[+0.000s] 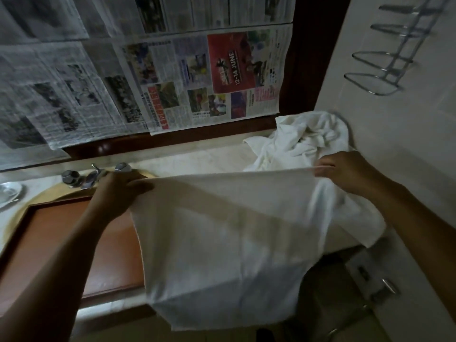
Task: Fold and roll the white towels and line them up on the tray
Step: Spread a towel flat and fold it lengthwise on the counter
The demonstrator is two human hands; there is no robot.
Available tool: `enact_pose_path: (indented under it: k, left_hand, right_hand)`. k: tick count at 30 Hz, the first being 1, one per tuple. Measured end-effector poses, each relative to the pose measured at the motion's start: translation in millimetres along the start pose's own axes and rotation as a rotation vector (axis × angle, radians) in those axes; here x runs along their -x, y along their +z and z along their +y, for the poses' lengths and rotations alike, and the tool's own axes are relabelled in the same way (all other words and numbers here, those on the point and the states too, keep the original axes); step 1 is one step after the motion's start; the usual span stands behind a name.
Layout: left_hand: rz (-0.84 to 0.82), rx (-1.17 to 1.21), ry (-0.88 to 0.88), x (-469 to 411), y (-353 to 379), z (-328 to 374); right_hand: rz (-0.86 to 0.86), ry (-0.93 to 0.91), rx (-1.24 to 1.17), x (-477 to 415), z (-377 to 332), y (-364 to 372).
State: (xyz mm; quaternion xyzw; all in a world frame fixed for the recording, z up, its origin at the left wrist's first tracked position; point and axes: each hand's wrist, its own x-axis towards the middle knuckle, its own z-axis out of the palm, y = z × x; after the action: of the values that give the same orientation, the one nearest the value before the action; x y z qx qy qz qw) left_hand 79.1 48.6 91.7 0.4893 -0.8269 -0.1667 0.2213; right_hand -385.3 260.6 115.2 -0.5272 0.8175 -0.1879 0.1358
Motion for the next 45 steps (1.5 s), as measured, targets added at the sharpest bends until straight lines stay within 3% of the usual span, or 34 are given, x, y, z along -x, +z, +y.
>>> enact_pose_path:
  k: [4, 6, 8, 11, 13, 16, 19, 21, 24, 27, 32, 36, 39, 41, 45]
  left_hand:
    - [0.101, 0.004, -0.117, 1, 19, 9]
    - [0.023, -0.131, -0.195, 7, 33, 25]
    - [-0.145, -0.217, -0.137, 22, 46, 56]
    - [-0.332, 0.101, -0.024, 53, 71, 135]
    - [-0.294, 0.321, 0.011, 64, 99, 180]
    - [0.01, 0.644, -0.165, 49, 114, 191]
    - [0.118, 0.913, -0.292, 37, 96, 176]
    - [0.098, 0.886, -0.342, 34, 84, 174]
    - [-0.073, 0.893, -0.257, 34, 70, 188]
    - [-0.141, 0.865, -0.296, 35, 61, 193]
    - [0.06, 0.573, -0.254, 47, 38, 138]
    - [0.219, 0.764, -0.366, 58, 35, 79]
    - [0.219, 0.921, -0.48, 70, 35, 55]
    - [0.166, 0.928, -0.56, 76, 38, 43]
    - [0.234, 1.034, -0.738, 84, 49, 26]
  right_hand:
    - [-0.173, -0.035, -0.214, -13, 15, -11]
    - [-0.271, -0.074, -0.475, -12, 0, -9]
    - [-0.331, -0.091, -0.725, -13, -25, 3]
    - [-0.392, 0.008, -1.06, -15, -76, 31]
    - [-0.441, -0.001, -1.103, -13, -109, 48]
    - [-0.525, -0.139, -1.096, -9, -132, 42]
    - [-0.431, -0.28, -0.93, -19, -113, 24]
    - [-0.31, -0.388, -0.606, -27, -96, 30]
    - [-0.489, -0.456, -0.435, -20, -93, 67]
    - [-0.585, -0.5, -0.392, -8, -105, 99]
    - [-0.459, -0.478, -0.539, -22, -93, 109]
    - [-0.483, -0.48, -0.606, -15, -89, 114]
    - [-0.628, -0.531, -0.641, -9, -90, 129]
    - [-0.852, -0.474, -0.605, -7, -83, 140]
    - [-1.102, -0.497, -0.051, 2, -39, 179]
